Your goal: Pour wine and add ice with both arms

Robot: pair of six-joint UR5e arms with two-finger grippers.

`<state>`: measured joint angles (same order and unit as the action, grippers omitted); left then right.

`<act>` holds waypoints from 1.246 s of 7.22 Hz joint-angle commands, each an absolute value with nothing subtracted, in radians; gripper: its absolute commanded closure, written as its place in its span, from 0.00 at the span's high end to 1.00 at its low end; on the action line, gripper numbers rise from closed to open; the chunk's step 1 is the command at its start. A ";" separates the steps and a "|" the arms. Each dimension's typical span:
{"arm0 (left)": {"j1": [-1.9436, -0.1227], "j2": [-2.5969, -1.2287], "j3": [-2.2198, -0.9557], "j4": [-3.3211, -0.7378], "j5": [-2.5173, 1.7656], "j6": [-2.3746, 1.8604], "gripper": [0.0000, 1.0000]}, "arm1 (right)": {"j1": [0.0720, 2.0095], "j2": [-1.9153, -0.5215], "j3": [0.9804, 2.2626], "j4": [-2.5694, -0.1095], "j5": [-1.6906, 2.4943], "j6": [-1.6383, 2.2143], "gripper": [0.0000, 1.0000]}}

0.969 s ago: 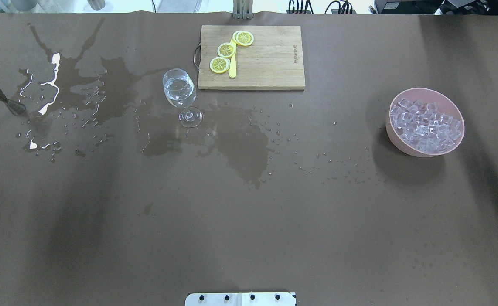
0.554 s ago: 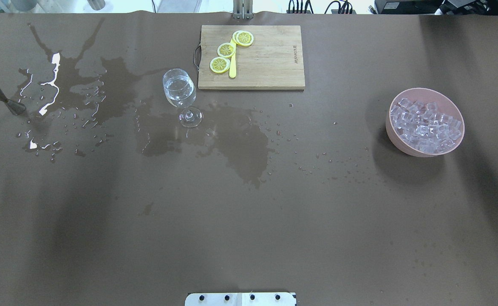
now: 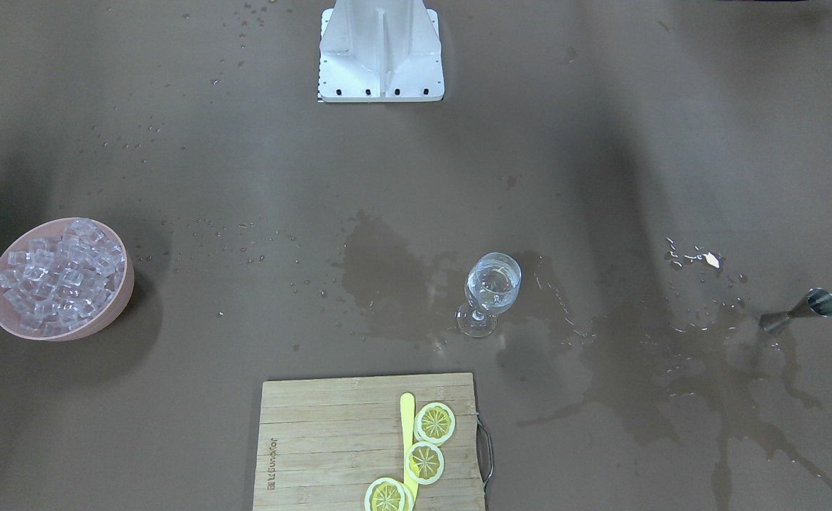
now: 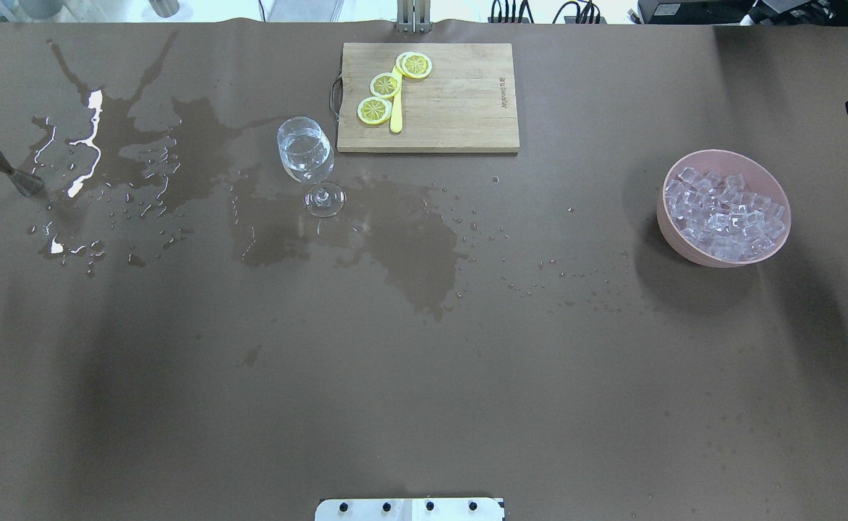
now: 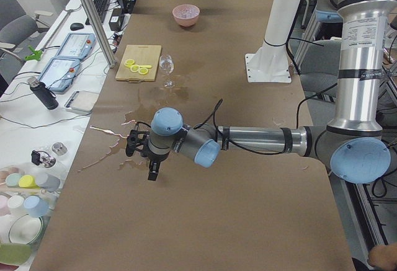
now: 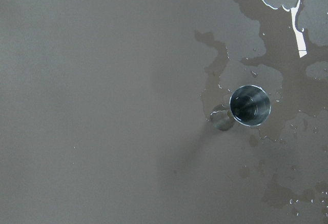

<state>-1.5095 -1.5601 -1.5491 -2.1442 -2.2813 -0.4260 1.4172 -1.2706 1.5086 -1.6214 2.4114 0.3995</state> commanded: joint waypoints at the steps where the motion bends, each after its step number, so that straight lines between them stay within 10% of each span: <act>1: -1.509 -1.546 -1.479 -2.304 -2.229 -0.479 0.97 | 1.362 -1.264 1.561 -1.618 2.401 0.500 1.00; 9: -1.373 -1.467 -1.459 -2.818 -1.985 -0.925 0.97 | 1.128 -1.198 1.552 -1.554 2.316 0.686 1.00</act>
